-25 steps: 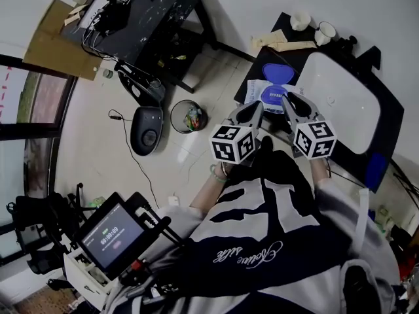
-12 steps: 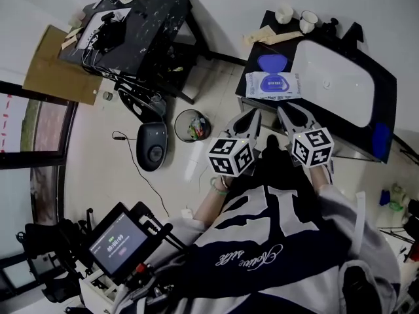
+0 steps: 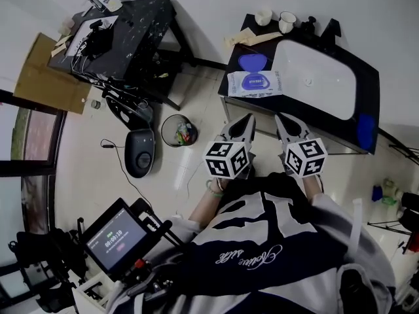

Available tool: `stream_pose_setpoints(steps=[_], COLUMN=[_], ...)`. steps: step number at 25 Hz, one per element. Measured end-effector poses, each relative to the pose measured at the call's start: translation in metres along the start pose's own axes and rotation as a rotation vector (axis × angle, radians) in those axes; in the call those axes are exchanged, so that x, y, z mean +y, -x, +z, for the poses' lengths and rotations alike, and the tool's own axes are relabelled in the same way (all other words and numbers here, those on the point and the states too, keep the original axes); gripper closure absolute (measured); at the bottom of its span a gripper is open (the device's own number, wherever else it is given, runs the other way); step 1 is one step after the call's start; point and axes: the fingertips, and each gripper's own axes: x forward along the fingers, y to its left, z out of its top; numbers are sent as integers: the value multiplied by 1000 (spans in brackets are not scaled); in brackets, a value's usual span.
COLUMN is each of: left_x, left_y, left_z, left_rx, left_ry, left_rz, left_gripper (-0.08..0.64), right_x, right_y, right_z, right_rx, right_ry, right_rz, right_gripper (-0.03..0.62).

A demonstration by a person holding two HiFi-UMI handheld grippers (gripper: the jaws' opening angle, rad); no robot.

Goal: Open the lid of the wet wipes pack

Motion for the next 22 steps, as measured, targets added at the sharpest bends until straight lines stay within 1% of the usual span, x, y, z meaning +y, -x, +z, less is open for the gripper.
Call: stream_pose_setpoints(steps=[1,5,8,11,15,19,20,22], left_x=[-5,-27,-45,-64,-91,-139,-151,-165], left_y=[0,0,5,13,24,34,36,33], left_z=[-1,-5,-9,-22,-48,-99,-110,-122], left_rx=[1,-19,-45,-68,-100,-90,-81,-57], left_ry=[-9,-22,-12,17,88,99,101,104], left_rz=[0,16,40,69,114,137,134,120], left_gripper=[561,561,561,561,561,561,561,561], right_x=[-2,-7,-12,-21,-25,-31,-33,-36], right_y=[4,25,52,83,128,190,200,206], right_z=[1,0,-3,-11,-32,-69,-76,-83], right_rx=[-3,-8,-8,-12,8,28,33,46], right_ry=[0,13,15,-14,-7,-6,-13,-31], right_rz=[-2,18,27,37,68,96,102,114], right_gripper=[592,592,592,592,592,592,592,592])
